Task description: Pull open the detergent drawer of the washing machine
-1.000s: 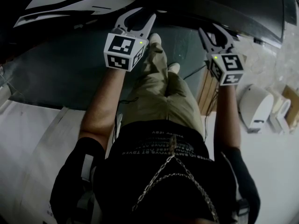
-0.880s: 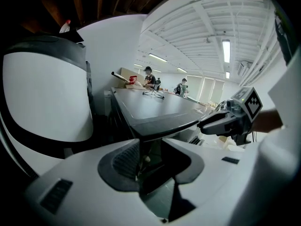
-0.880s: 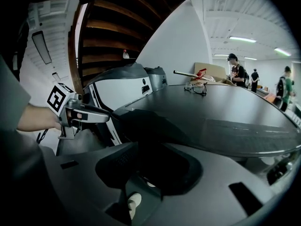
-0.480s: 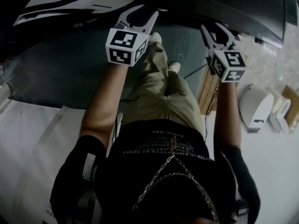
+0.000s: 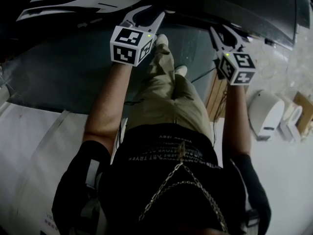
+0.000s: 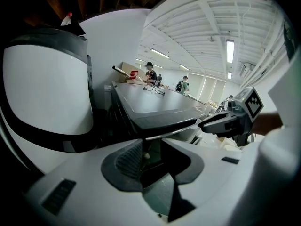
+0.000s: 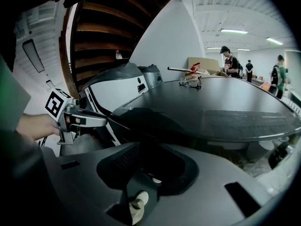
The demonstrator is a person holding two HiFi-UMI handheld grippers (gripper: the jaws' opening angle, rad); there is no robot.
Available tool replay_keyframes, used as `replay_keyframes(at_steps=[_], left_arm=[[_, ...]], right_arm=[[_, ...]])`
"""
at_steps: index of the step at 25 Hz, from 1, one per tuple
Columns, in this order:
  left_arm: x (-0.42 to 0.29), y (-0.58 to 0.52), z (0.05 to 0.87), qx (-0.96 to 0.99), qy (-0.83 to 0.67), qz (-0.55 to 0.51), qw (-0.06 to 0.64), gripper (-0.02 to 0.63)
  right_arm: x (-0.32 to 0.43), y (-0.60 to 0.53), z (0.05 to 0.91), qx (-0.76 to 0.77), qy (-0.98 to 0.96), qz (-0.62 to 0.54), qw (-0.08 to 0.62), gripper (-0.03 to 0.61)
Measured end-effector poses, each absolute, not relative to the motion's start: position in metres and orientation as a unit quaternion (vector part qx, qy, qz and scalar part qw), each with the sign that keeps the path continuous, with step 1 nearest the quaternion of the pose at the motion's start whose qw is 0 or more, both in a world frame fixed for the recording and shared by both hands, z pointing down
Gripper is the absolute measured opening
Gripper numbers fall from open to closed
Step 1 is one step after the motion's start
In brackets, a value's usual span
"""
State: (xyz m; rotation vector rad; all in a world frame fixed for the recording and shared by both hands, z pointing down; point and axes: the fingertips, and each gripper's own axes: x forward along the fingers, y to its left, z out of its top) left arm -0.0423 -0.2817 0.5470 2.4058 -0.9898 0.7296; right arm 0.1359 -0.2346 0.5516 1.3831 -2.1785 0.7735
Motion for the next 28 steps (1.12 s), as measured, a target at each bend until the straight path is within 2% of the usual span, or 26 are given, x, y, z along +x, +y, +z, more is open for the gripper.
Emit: replay_keyframes(at_steps=[28], left_arm=[[-0.051, -0.221, 0.547, 0.866, -0.359, 0.277, 0.211, 0.121]], right_arm=[[0.126, -0.178, 0.549, 0.485, -0.793, 0.291, 0.228, 0.084]])
